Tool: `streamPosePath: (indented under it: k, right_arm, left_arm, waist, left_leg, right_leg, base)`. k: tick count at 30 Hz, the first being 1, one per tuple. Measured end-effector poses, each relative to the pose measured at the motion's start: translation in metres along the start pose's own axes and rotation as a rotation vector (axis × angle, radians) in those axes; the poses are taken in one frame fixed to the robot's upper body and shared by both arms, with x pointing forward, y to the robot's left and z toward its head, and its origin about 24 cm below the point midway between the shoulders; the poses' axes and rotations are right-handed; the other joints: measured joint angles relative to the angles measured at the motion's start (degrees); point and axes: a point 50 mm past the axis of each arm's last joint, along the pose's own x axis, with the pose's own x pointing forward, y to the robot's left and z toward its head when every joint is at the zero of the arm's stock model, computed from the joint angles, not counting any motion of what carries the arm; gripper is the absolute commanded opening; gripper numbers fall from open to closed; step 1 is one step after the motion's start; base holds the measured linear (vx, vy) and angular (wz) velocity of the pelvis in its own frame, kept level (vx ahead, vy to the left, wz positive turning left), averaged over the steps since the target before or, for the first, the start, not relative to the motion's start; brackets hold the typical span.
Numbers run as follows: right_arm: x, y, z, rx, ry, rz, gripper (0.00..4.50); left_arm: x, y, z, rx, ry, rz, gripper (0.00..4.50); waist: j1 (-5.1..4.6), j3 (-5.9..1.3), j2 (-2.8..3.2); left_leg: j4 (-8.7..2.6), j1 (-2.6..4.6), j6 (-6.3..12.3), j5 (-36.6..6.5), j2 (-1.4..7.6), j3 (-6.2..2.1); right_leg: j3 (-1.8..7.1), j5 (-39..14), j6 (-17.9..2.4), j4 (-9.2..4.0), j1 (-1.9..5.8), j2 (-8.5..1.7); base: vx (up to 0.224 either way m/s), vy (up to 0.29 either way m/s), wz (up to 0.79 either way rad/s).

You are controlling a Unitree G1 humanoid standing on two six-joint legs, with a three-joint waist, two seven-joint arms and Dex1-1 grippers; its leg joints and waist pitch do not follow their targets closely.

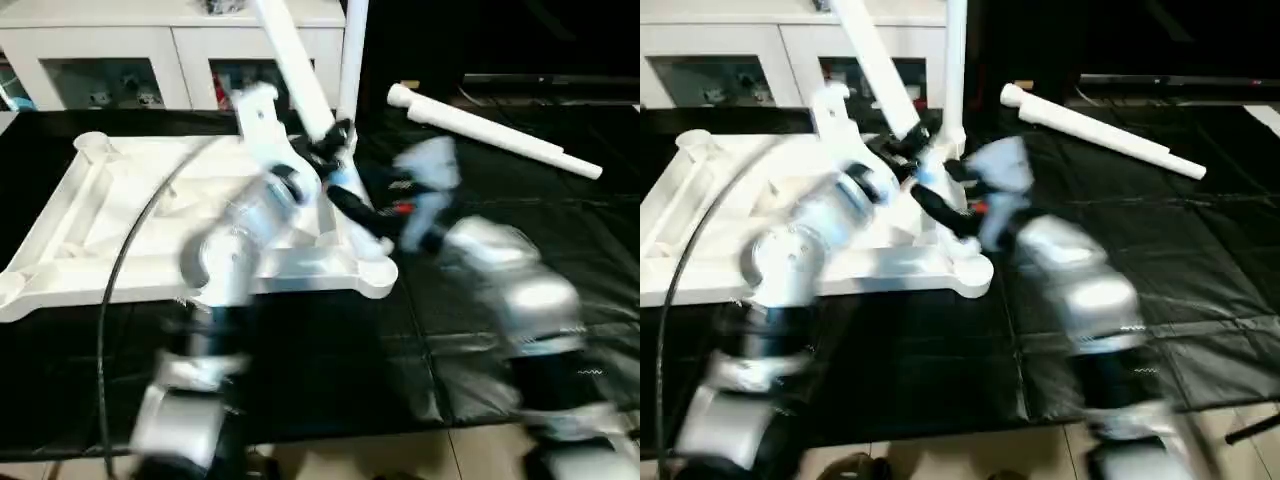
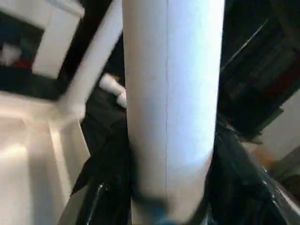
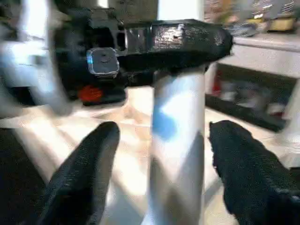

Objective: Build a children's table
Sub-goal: Insert table leg to table base

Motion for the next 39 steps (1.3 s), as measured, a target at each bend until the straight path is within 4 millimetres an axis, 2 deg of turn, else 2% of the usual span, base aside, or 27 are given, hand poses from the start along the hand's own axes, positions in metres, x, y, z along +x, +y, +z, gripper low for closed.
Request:
streamPosePath:
  k: [2,4,6,11,17,22,27,33,39]
  right_arm:
    - [-0.008,-0.005,0.003,0.045,-0.007,0.023,3.8]
    - [-0.015,-0.008,0.006,0.09,0.001,0.063,3.85]
    - [-0.022,-0.011,0.009,0.121,0.01,0.092,4.08]
    - [-0.037,-0.016,0.021,0.217,0.02,0.203,4.08]
    - [-0.042,-0.009,0.016,0.281,0.093,0.34,4.22]
    - [-0.041,0.002,0.011,0.368,0.101,0.454,4.22]
    - [-0.036,0.009,0.007,0.384,0.125,0.503,4.22]
    - [-0.035,0.011,-0.002,0.372,0.197,0.527,4.22]
    - [-0.034,0.013,-0.003,0.356,0.223,0.564,4.22]
  left_arm:
    - [-0.003,0.005,0.003,0.025,0.013,-0.05,1.85]
    - [-0.006,0.005,0.004,0.037,0.059,-0.159,1.85]
    - [-0.01,0.005,0.005,0.015,0.089,-0.259,1.85]
    - [-0.026,0.004,0.017,0.009,0.137,-0.526,1.85]
    - [-0.039,-0.015,0.023,0.06,0.177,-0.819,1.85]
    - [-0.041,-0.023,0.021,0.048,0.192,-0.901,1.85]
    - [-0.041,-0.028,0.016,0.05,0.217,-0.944,1.85]
    - [-0.038,-0.04,0.027,0.094,0.212,-1.016,1.85]
    - [-0.038,-0.045,0.023,0.104,0.241,-1.05,1.85]
  waist:
    - [-0.02,0.0,0.01]
    - [0.05,0.0,0.01]
    - [0.12,-0.01,0.02]
    - [0.11,-0.01,0.02]
    - [0.22,-0.03,0.05]
    - [0.19,-0.03,0.05]
    - [0.19,-0.03,0.05]
    - [0.24,-0.03,0.05]
    - [0.2,-0.03,0.04]
  left_leg:
    - [0.01,0.0,0.09,0.09,0.0,0.0]
    - [0.01,0.0,0.08,0.11,0.0,0.0]
    - [0.02,0.0,0.08,0.11,0.0,0.01]
    - [0.05,0.05,0.07,0.12,-0.01,0.01]
    - [0.08,0.05,0.06,0.12,-0.01,0.02]
    - [0.13,0.07,0.06,0.13,-0.01,0.02]
    - [0.24,0.1,0.03,0.14,0.0,0.02]
    - [0.31,0.13,-0.07,0.2,-0.01,0.01]
    - [0.32,0.16,-0.08,0.21,0.0,0.01]
  right_leg:
    - [0.0,0.06,0.02,0.01,0.0,0.0]
    - [0.0,0.11,-0.03,0.01,-0.01,0.0]
    - [0.0,0.15,-0.09,0.02,0.0,-0.01]
    - [0.0,0.2,-0.16,0.08,0.0,-0.01]
    - [0.0,0.22,-0.21,0.1,0.02,-0.03]
    - [0.0,0.25,-0.26,0.22,0.01,-0.03]
    - [0.02,0.25,-0.25,0.4,0.0,-0.05]
    - [0.03,0.25,-0.26,0.56,-0.01,-0.09]
    - [0.02,0.25,-0.25,0.66,-0.03,-0.08]
  base:
    - [0.0,0.0,0.0]
    - [0.0,0.0,0.0]
    - [0.0,0.0,0.0]
    - [0.0,0.0,0.0]
    - [0.0,0.0,0.0]
    - [0.0,0.0,0.0]
    - [0.0,0.0,0.0]
    - [0.0,0.0,0.0]
    - [0.0,0.0,0.0]
